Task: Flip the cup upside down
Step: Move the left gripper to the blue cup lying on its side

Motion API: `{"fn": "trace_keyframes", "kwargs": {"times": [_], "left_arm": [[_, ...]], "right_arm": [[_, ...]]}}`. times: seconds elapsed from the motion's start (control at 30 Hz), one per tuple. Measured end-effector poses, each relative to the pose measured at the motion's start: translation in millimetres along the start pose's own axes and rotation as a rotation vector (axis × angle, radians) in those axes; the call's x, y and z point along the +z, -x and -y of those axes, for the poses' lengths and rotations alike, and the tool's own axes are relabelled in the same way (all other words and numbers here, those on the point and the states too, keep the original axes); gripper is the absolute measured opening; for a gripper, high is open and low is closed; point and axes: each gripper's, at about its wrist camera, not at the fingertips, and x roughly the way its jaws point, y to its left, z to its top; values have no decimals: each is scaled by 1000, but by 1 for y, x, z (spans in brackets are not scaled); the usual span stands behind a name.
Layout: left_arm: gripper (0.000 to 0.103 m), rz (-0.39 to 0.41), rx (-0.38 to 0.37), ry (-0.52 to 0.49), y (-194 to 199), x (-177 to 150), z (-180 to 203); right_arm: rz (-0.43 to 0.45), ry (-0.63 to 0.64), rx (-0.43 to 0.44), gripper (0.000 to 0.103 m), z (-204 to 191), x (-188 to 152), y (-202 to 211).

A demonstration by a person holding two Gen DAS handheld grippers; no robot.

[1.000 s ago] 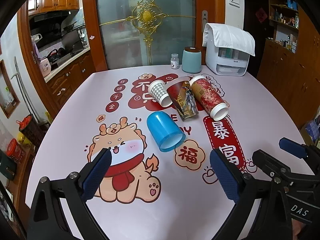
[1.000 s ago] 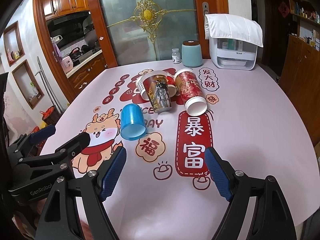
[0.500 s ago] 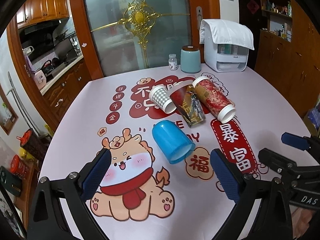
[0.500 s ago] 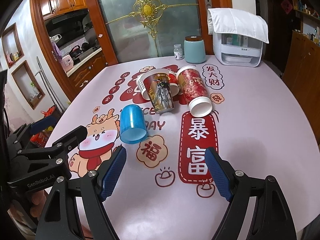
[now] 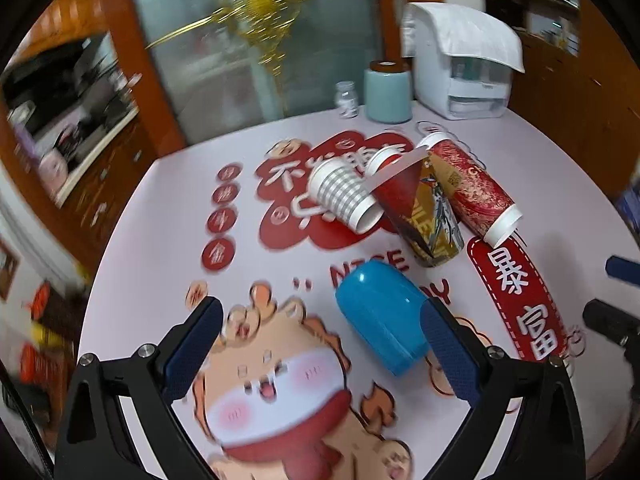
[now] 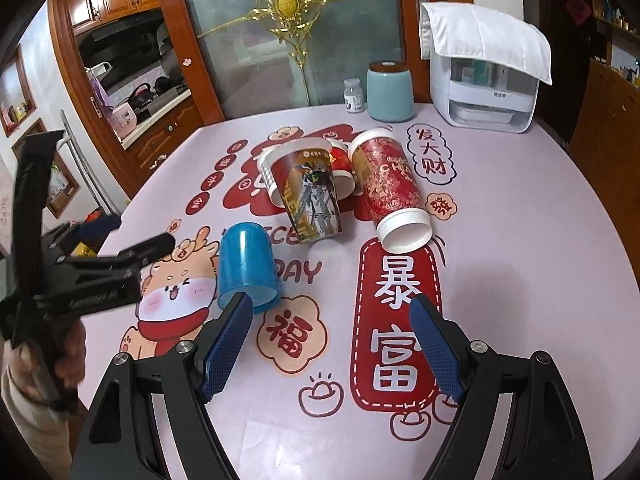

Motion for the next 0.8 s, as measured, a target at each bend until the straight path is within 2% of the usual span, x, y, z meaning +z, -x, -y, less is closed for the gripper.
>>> {"fn": "trace_keyframes", "kwargs": {"times": [0.03,0.1,0.27,0.37,0.5,0.7,0.8], "left_arm": [[98,6,-8,-64,-7,2,2],[98,30,27,-172,-14,3,7],[98,61,6,-419,-17,-5,23],[98,35,-19,-492,-24,-11,29],[98,25,-50,-519,-34,-12,33],[98,17,-66,-690,-43,-23,36],[98,21,-36,-780,-49,-31,34]], "right_arm": [[-6,-2,-5,82,1,1,-4],[-25,-24,-20,82,3,2,-10],[-38,-26,-36,82,8,-1,-21],[-55,-32,-41,82,10,-3,-29],[-72,-41,-33,82,9,-4,-40],[-84,-31,-31,82,5,-7,-45],[-89,-38,-37,82,9,-8,-47]]}}
